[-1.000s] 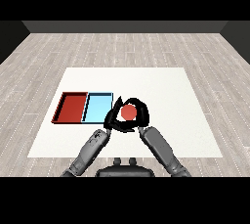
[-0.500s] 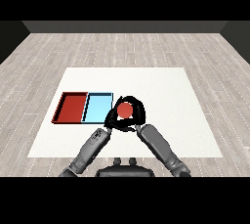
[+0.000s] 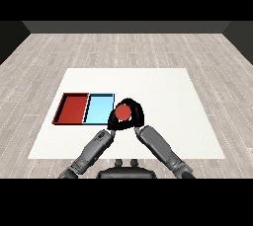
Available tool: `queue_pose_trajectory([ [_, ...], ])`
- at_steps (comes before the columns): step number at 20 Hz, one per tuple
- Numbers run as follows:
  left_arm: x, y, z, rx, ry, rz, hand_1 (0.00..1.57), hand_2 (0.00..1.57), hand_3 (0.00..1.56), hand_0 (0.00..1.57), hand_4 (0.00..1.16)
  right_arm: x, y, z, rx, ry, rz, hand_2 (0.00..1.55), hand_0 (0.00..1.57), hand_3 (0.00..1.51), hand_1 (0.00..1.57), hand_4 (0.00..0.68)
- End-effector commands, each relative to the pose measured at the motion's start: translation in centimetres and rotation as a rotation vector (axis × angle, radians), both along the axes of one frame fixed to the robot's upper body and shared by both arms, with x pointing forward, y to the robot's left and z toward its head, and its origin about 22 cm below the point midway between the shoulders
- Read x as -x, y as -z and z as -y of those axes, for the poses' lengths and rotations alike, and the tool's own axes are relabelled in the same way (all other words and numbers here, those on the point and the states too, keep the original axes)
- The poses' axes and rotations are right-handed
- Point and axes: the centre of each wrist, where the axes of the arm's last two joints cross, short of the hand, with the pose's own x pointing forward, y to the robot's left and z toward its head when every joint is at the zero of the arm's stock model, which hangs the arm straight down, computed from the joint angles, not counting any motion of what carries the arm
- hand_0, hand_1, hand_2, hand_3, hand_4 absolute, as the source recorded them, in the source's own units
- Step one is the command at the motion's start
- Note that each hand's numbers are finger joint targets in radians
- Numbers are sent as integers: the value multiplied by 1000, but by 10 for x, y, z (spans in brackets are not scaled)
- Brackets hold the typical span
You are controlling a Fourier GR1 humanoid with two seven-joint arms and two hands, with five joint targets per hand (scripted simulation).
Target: Pick the red can and put it in the red box
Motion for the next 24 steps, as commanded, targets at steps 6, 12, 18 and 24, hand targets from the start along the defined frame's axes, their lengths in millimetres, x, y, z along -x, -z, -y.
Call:
queue_pose_trajectory([
  [6,-3,-6,1,4,-60,6,1571,1553,1473,1571,1127,16,-18,-2,-28,3,-15,1445,1485,1392,1485,644],
  [12,-12,-16,16,56,-89,108,1571,1571,1497,1571,1141,2,-5,2,-17,-13,-45,1389,1444,1342,1444,406],
  [18,-7,-5,3,62,-102,133,1571,1571,1513,1571,1147,1,0,3,73,5,-87,0,0,0,0,0],
  [24,-10,-2,-8,28,-127,123,1571,1571,1501,1571,1138,14,3,-14,69,1,-108,0,0,0,0,0],
])
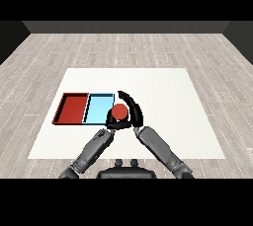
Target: Pick the red can and put it in the red box
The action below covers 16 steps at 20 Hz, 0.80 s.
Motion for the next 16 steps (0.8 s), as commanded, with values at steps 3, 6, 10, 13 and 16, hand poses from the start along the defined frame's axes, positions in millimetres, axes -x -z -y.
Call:
queue_pose_trajectory([
  [3,4,0,5,20,-7,38,1571,1571,1495,1571,1133,-12,8,18,4,29,-22,0,0,0,0,0],
  [6,4,-7,15,4,-20,42,1571,1571,1485,1571,1132,-4,13,21,-14,10,-35,0,0,0,0,0],
  [10,8,12,1,-5,-35,11,1571,1571,1476,1571,1132,-4,-6,20,-24,39,-33,0,0,0,0,0],
  [13,22,-17,-1,2,-60,22,1571,1571,1467,1571,1129,-14,-3,33,-74,11,-35,0,0,0,0,0],
  [16,-4,-13,-8,-12,-74,16,1571,1561,1460,1571,1132,9,-24,64,-88,26,-2,0,0,0,0,0],
])
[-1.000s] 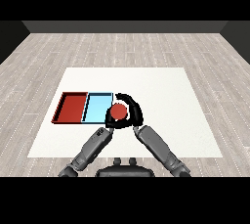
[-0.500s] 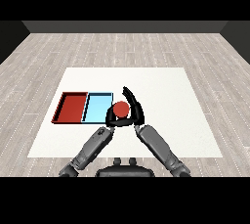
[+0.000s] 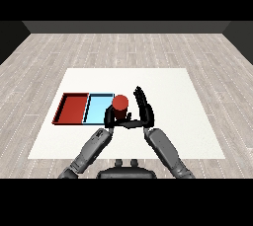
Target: Pick the red can and put it in the red box
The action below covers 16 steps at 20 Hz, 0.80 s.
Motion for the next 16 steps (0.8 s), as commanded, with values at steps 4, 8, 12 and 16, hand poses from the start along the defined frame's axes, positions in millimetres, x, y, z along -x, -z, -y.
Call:
queue_pose_trajectory([
  [4,-4,-11,-29,-26,-42,18,1571,1562,1468,1571,1128,11,-11,44,-27,34,47,0,0,0,0,0],
  [8,-43,-33,-50,-33,-79,36,1571,1571,1484,1571,1135,23,-6,69,-78,53,28,0,0,0,0,0],
  [12,-30,-33,-83,-84,-164,35,1571,1571,1487,1571,1125,44,-2,109,-13,109,25,0,0,0,0,0],
  [16,-42,-40,-129,-160,-225,34,1571,1571,1490,1571,1118,42,7,147,-21,185,-22,0,0,0,0,0],
])
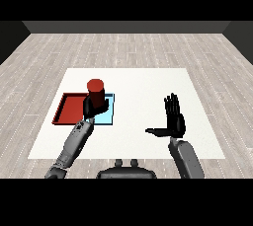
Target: Pick the red can and put it in the red box
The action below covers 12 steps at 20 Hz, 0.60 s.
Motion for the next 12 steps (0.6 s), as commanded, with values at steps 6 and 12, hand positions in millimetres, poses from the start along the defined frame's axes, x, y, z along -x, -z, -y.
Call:
queue_pose_trajectory([
  [6,-11,-21,-113,-259,-223,-127,1571,1542,1474,1571,1133,14,19,29,9,72,-71,0,0,0,0,0],
  [12,-13,26,-185,-405,-332,-409,1571,1559,1493,1571,1059,8,30,33,-3,59,-90,0,0,0,0,0],
])
